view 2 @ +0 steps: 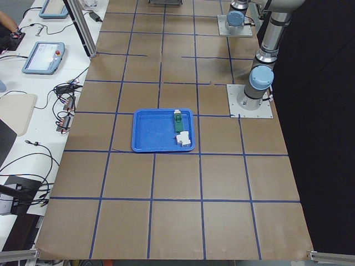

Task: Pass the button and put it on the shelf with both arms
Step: 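Carry the red button with the right gripper over the mesh basket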

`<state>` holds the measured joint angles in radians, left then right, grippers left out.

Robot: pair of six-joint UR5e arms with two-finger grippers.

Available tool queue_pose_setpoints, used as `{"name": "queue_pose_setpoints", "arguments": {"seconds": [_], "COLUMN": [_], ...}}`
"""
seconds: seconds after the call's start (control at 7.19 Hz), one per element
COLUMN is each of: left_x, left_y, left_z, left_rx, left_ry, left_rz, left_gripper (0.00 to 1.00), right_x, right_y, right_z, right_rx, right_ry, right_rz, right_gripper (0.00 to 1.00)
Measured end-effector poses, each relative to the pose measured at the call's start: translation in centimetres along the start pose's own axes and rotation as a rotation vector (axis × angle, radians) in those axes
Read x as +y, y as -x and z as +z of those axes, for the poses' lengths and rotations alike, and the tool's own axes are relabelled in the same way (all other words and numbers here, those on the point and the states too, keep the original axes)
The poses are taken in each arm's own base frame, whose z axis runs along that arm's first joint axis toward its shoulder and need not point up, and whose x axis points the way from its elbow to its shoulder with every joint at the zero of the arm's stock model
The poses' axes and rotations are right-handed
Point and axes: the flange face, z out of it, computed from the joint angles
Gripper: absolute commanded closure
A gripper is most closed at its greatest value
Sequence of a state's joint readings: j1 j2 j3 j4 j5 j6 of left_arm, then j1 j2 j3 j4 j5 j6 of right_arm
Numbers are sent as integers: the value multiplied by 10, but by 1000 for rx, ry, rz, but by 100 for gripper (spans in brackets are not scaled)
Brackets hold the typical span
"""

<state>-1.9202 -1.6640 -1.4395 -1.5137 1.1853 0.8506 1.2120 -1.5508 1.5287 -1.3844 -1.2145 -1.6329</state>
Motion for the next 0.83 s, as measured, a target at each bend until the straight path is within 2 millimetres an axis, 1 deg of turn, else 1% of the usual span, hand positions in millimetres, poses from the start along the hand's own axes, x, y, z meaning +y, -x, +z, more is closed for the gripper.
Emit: {"name": "queue_pose_setpoints", "arguments": {"seconds": [0.14,0.28,0.42,0.56,0.7,0.83], "left_x": [12,22,31,38,41,41], "left_y": [8,16,22,26,29,30], "left_z": [-1,-3,-3,-3,-3,-4], "left_rx": [-22,-49,-75,-89,-95,-96], "left_ry": [47,83,126,160,169,165], "left_rz": [-132,-238,-300,-333,-349,-354], "left_gripper": [0,0,0,0,0,0], "right_x": [52,102,147,182,210,231], "right_y": [-31,-57,-80,-99,-114,-123], "right_z": [-3,-11,-20,-23,-21,-18], "right_rx": [34,92,153,193,211,216], "right_ry": [100,194,286,359,395,406], "right_rz": [48,71,92,97,85,85], "right_gripper": [100,100,100,100,100,100]}}
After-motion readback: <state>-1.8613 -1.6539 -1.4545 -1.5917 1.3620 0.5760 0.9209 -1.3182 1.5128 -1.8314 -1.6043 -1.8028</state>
